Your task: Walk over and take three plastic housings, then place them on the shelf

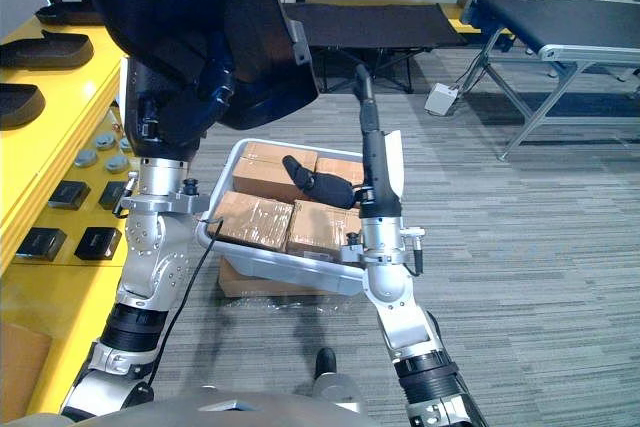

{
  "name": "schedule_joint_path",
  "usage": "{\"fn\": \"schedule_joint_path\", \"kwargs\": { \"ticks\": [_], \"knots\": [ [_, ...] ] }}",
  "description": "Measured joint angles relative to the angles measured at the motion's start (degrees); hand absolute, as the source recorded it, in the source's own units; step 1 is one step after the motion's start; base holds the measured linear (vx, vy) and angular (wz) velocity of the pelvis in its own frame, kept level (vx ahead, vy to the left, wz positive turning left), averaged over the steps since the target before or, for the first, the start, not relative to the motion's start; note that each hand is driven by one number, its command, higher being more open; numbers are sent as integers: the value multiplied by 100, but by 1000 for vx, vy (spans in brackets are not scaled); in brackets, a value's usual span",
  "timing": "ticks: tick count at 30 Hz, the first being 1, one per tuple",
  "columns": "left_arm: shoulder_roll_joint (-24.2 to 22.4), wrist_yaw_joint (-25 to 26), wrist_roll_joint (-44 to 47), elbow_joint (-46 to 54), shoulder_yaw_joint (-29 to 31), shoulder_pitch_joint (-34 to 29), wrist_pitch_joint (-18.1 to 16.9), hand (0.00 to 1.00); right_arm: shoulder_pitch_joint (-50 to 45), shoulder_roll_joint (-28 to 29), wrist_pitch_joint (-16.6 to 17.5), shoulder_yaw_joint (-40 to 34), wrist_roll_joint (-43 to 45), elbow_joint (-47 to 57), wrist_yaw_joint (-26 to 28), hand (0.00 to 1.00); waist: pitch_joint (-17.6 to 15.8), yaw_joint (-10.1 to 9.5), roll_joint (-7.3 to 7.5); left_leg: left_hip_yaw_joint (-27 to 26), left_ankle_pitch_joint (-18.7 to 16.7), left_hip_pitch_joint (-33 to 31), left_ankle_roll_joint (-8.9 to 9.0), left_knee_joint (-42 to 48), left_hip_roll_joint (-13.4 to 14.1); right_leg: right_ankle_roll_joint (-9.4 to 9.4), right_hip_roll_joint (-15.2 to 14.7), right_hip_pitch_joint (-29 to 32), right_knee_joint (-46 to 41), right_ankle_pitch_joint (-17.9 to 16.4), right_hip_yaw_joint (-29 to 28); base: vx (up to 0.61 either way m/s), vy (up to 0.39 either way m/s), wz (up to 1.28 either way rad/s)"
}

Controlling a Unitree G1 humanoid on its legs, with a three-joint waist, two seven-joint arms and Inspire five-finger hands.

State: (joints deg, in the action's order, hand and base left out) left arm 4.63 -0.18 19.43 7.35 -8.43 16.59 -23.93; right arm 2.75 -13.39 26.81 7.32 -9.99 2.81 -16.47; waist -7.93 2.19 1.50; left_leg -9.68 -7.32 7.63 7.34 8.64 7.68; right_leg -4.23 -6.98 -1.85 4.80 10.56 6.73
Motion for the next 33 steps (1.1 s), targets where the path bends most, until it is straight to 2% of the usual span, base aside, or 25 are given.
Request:
{"fn": "schedule_joint_path", "kwargs": {
  "ticks": [5, 10, 12, 15, 20, 21, 26, 33],
  "knots": [
    [214, -516, -97, -6, -82, -190, 42, 0, 0, -14, 85, -112, 15, 42, 340, 100, 34, 116, -54, -121, -9, -9, 9, 2, 3, -3, 1, 89, 0, 1, -46, -22, 8, -14],
    [427, -769, -596, -5, -276, -186, 46, 0, 26, -273, 382, -167, -55, 325, 401, 100, 117, 143, -191, -126, -23, -23, 14, -6, 6, -2, 4, 112, 0, 0, -41, -2, 0, -1],
    [614, -916, -662, -7, -271, -186, 46, 0, 49, -298, 576, -309, -19, 661, 629, 100, 154, 142, -251, -126, -25, -35, 17, -15, 10, -1, 7, 129, 1, -2, -30, 0, 0, 0],
    [777, -1189, -651, -7, -249, -181, 46, 0, 117, -414, 766, -399, 165, 861, 1109, 100, 174, 148, -262, -125, -28, -43, 20, -18, 9, -2, 6, 140, 1, -2, -25, 0, 0, 0],
    [942, -1677, -528, -6, -225, -128, 75, 0, 161, -487, 650, -388, 246, 863, 1701, 100, 193, 179, -268, -123, -27, -90, 19, -13, 7, -1, 1, 179, 1, -2, -19, 0, 0, 0],
    [972, -1730, -440, -7, -221, -128, 117, 0, 160, -491, 603, -389, 247, 862, 1752, 0, 197, 190, -271, -121, -27, -91, 19, -13, 7, -1, 1, 179, 1, -2, -17, 0, 0, 0],
    [1139, -1907, -9, -7, -201, -128, 568, 0, 160, -510, 254, -327, 247, 832, 1890, 0, 232, 289, -307, -118, -27, -90, 19, -14, 7, -7, -1, 181, 1, 8, -12, 0, 0, 0],
    [1196, -2025, 304, -7, -218, -130, 826, 0, 159, -647, -10, -204, 497, 678, 1778, 0, 319, 281, -329, -110, -27, -88, 19, -13, 7, -25, -4, 172, 1, 21, -1, 0, 0, 0]
  ]
}}
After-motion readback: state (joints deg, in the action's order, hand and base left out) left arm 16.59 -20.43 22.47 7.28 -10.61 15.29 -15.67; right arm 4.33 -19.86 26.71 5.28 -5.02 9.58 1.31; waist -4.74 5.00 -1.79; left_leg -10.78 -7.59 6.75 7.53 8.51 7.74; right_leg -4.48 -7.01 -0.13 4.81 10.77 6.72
